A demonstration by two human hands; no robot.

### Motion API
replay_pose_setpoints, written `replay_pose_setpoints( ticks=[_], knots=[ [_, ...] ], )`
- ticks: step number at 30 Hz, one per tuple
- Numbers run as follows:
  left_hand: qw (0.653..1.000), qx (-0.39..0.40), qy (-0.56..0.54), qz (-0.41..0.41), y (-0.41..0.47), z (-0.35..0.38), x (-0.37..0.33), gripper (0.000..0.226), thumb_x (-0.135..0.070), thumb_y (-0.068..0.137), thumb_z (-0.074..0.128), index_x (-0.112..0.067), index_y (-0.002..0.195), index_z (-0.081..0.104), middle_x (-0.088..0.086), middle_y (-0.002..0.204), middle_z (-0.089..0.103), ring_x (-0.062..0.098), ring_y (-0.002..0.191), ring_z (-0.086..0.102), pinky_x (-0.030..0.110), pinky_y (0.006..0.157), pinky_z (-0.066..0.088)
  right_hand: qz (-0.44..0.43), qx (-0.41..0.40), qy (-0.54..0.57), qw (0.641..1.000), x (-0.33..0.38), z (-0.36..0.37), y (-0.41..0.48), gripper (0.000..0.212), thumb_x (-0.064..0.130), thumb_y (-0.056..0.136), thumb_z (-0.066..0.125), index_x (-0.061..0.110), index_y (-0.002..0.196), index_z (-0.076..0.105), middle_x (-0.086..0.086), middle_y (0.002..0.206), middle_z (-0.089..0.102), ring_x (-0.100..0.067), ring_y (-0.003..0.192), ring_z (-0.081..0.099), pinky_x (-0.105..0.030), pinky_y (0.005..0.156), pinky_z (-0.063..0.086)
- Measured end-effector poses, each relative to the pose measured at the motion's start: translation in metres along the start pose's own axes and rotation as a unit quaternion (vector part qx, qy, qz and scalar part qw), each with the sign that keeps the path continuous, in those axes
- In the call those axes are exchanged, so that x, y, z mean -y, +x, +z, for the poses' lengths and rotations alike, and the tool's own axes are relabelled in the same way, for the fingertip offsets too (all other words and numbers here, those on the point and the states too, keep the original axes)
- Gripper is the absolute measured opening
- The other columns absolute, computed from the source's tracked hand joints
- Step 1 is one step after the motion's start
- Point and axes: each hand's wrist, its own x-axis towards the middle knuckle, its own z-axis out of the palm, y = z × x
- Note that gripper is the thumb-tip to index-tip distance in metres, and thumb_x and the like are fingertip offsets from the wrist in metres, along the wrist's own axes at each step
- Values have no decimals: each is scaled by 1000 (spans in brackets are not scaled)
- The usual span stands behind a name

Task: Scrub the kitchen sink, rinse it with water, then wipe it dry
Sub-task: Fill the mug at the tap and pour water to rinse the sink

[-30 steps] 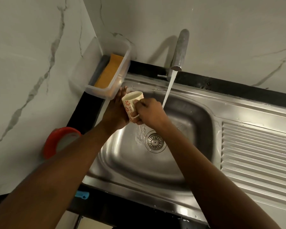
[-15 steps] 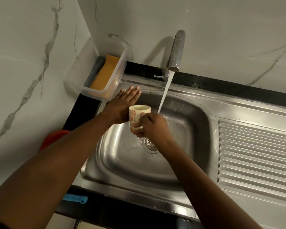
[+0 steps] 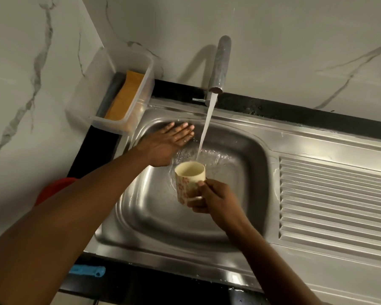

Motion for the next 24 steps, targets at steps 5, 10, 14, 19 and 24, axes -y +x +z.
replay_pose_setpoints(
  ticks=[5, 10, 14, 19, 24],
  knots=[
    [999, -38, 18, -33, -16, 7, 3, 85, -39, 90, 24, -15, 168, -1, 8, 175, -9, 26, 162, -4, 52, 130, 8, 37, -48, -94, 994, -2, -48, -10, 24, 22, 108, 53, 15, 97, 73, -8, 90, 79, -23, 73, 79, -51, 77, 65],
    [992, -38, -54, -111, 4, -7, 0, 99, -30, 95, 52, -18, 164, -19, 5, 172, -25, 26, 160, -18, 50, 131, 2, -14, -160, -256, 953, 18, -73, 24, 30, 28, 107, 49, 13, 98, 73, -9, 93, 79, -18, 68, 77, -45, 72, 66],
    [992, -15, -51, -119, -2, -11, -8, 98, -26, 93, 51, -18, 166, -14, 5, 173, -21, 24, 161, -15, 47, 131, 1, -132, -175, -400, 890, 45, -72, 44, 38, 38, 109, 43, 13, 122, 69, -14, 118, 75, -27, 91, 76, -47, 79, 64],
    [972, 65, -177, -140, -43, -21, -26, 72, -27, 106, 44, -13, 167, 9, 9, 176, 2, 26, 163, 3, 46, 131, 12, -144, -130, -317, 929, 47, -79, 45, 31, 35, 109, 47, 15, 112, 71, -9, 110, 77, -23, 87, 76, -45, 76, 65],
    [947, 135, -234, -174, -105, -10, -63, 54, -33, 108, 39, -13, 159, 38, 7, 172, 26, 27, 160, 17, 47, 129, 20, 36, -61, -47, 996, 19, -76, 15, 26, 22, 110, 48, 16, 94, 68, -17, 94, 75, -27, 69, 77, -43, 71, 64]
  ],
)
